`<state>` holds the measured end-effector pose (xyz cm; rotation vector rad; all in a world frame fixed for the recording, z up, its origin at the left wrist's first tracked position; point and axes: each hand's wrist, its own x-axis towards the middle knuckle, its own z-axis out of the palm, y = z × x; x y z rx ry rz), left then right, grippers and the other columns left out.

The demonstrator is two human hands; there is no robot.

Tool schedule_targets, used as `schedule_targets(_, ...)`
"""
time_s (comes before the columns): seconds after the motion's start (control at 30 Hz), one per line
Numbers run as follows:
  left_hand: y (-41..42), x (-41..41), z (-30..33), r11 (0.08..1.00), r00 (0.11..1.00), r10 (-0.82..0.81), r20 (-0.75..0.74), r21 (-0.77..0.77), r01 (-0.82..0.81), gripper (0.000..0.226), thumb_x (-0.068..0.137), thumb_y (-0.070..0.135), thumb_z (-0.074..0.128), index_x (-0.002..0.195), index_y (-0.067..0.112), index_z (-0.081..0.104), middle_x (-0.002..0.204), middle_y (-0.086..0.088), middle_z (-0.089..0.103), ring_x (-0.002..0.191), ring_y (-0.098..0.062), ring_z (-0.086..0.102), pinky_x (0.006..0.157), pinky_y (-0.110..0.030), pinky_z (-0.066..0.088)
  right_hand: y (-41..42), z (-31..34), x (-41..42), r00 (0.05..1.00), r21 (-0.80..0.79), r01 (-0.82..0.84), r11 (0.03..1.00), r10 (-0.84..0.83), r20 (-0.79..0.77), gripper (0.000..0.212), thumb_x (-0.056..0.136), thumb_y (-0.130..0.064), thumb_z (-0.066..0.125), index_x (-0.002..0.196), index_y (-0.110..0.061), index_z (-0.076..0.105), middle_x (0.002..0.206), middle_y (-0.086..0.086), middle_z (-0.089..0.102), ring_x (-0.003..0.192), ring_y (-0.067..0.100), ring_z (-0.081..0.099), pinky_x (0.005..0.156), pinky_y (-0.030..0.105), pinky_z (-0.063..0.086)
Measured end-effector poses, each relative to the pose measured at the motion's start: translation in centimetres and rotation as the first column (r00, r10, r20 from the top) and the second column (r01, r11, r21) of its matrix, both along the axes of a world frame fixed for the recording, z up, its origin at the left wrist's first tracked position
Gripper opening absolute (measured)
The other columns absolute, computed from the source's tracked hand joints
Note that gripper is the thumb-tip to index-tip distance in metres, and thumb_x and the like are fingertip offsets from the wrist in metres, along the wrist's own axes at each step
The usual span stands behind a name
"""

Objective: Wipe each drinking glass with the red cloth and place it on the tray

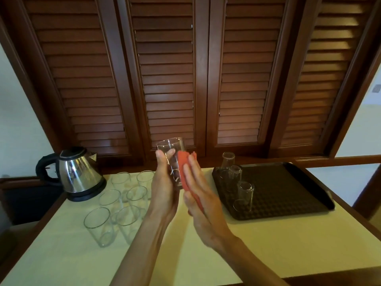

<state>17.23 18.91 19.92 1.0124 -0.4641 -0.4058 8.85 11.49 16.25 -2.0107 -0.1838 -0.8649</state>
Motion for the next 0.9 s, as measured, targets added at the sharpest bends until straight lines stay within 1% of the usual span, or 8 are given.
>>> schedule_targets(0.1, 0.0, -1.0, -0.8, 0.992, 0.997, -0.056, 0.050, 0.116, 0.050, 0.064, 0.101, 0.061, 0.028, 0.136, 0.020, 0.063, 0.123, -0.003, 0.076, 0.117, -0.019, 0.072, 0.092, -0.036, 0.058, -1.2, 2.6, 1.3, 0.992, 0.167, 0.123, 0.978, -0.118, -0.040, 0.058, 0.102, -0.052, 0.033, 0.155, -0.035, 0.018, 0.165, -0.025, 0.009, 0.151, -0.005, 0.015, 0.124, 0.033, 0.026)
schedule_targets(0.23, -0.1, -0.2, -0.8, 0.991, 0.984, -0.133, -0.114, 0.016, 0.136, 0.065, 0.104, 0.060, 0.038, 0.141, 0.014, 0.062, 0.142, -0.013, 0.065, 0.138, -0.028, 0.057, 0.116, -0.047, 0.041, 0.2, 1.7, 1.5, 0.986, -0.075, 0.161, 0.984, -0.157, 0.061, 0.056, 0.104, -0.038, 0.033, 0.157, -0.022, 0.024, 0.169, -0.012, 0.010, 0.156, 0.011, -0.001, 0.127, 0.044, 0.006)
schedule_targets(0.37, 0.1, 0.0, 0.0, 0.992, 0.994, -0.094, -0.050, 0.080, 0.098, 0.070, 0.088, 0.070, 0.041, 0.122, 0.018, 0.073, 0.112, -0.006, 0.078, 0.104, -0.020, 0.075, 0.082, -0.035, 0.057, -0.7, 0.0, 1.4, 0.998, 0.180, 0.069, 0.981, -0.068, -0.012, 0.057, 0.104, -0.056, 0.032, 0.156, -0.037, 0.019, 0.165, -0.029, 0.008, 0.153, -0.001, 0.009, 0.125, 0.045, 0.023)
schedule_targets(0.43, -0.1, -1.1, -0.6, 0.981, 0.994, -0.113, -0.010, 0.158, 0.113, 0.062, 0.092, 0.065, 0.041, 0.129, 0.025, 0.071, 0.116, -0.003, 0.077, 0.108, -0.017, 0.074, 0.085, -0.037, 0.056, -1.6, 2.0, 2.1, 0.995, 0.269, 0.099, 0.958, -0.092, -0.038, 0.053, 0.104, -0.047, 0.036, 0.154, -0.039, 0.021, 0.161, -0.034, 0.012, 0.151, -0.005, 0.014, 0.124, 0.046, 0.028)
schedule_targets(0.57, -0.2, -0.5, -0.4, 0.991, 0.990, -0.128, -0.058, 0.041, 0.130, 0.061, 0.099, 0.059, 0.042, 0.140, 0.019, 0.063, 0.135, -0.004, 0.071, 0.130, -0.019, 0.064, 0.105, -0.039, 0.049, -0.4, 1.1, 1.3, 0.996, 0.018, 0.063, 0.998, -0.064, 0.067, 0.051, 0.106, -0.034, 0.037, 0.155, -0.034, 0.024, 0.166, -0.021, 0.013, 0.155, 0.007, 0.007, 0.126, 0.034, 0.015)
schedule_targets(0.73, -0.2, 1.0, 0.0, 0.994, 0.993, 0.102, -0.067, -0.021, -0.103, 0.062, 0.079, 0.056, 0.065, 0.126, 0.016, 0.068, 0.093, 0.004, 0.067, 0.086, -0.014, 0.064, 0.081, -0.033, 0.056, -0.1, -1.6, -1.0, 0.998, 0.606, -0.040, 0.794, 0.063, -0.016, 0.047, 0.100, -0.051, 0.046, 0.146, -0.040, 0.049, 0.139, -0.007, 0.061, 0.130, 0.012, 0.056, 0.106, 0.023, 0.045)
schedule_targets(0.83, -0.1, 0.8, -0.7, 0.990, 0.990, 0.139, 0.014, 0.029, -0.139, 0.050, 0.074, 0.032, 0.077, 0.121, 0.017, 0.066, 0.103, 0.001, 0.073, 0.090, -0.013, 0.074, 0.084, -0.031, 0.058, -0.9, -0.4, -0.9, 0.987, 0.827, -0.075, 0.557, 0.157, -0.016, 0.046, 0.100, -0.040, 0.041, 0.140, -0.022, 0.055, 0.130, 0.006, 0.069, 0.124, 0.019, 0.063, 0.102, 0.031, 0.050)
schedule_targets(0.9, 0.0, 0.4, -1.6, 0.983, 0.986, 0.152, 0.064, 0.092, -0.158, 0.048, 0.072, 0.018, 0.082, 0.116, 0.015, 0.065, 0.116, -0.004, 0.074, 0.101, -0.022, 0.077, 0.084, -0.032, 0.062, -1.8, 1.2, -0.7, 0.989, 0.798, -0.070, 0.598, 0.144, -0.021, 0.047, 0.102, -0.037, 0.037, 0.144, -0.023, 0.051, 0.136, 0.006, 0.065, 0.126, 0.019, 0.061, 0.109, 0.039, 0.046)
